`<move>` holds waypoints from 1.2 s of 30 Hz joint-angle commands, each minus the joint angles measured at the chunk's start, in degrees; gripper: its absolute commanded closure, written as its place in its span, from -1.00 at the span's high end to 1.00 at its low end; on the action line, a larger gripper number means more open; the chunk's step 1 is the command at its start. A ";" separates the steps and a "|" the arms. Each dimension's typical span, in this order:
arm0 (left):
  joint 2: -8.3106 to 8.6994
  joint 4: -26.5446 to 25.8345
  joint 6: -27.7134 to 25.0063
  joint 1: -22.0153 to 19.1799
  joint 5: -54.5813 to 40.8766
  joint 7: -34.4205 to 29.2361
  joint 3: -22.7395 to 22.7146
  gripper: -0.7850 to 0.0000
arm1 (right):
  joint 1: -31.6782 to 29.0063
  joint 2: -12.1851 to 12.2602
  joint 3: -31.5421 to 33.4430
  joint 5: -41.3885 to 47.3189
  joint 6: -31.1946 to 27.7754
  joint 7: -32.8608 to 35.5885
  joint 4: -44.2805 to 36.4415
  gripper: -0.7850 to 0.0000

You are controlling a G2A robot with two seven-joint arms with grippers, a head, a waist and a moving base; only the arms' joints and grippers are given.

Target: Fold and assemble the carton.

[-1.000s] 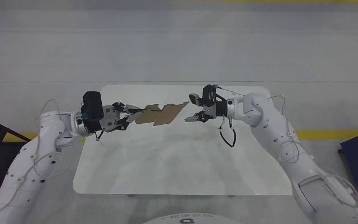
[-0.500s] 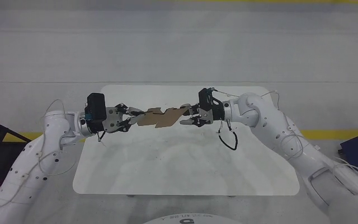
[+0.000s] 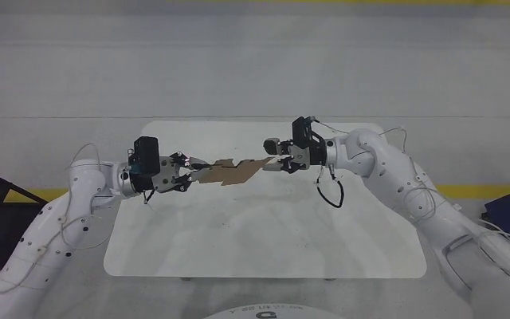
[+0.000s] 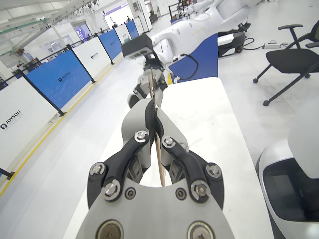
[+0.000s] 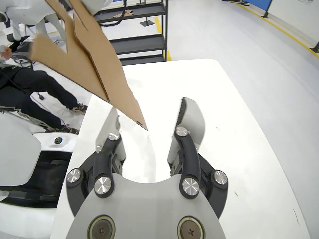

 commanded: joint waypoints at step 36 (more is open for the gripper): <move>-2.18 11.66 0.00 -15.41 -18.49 6.30 18.59 -1.00 | 8.59 -2.97 -15.43 -3.48 0.00 -23.42 3.23 0.90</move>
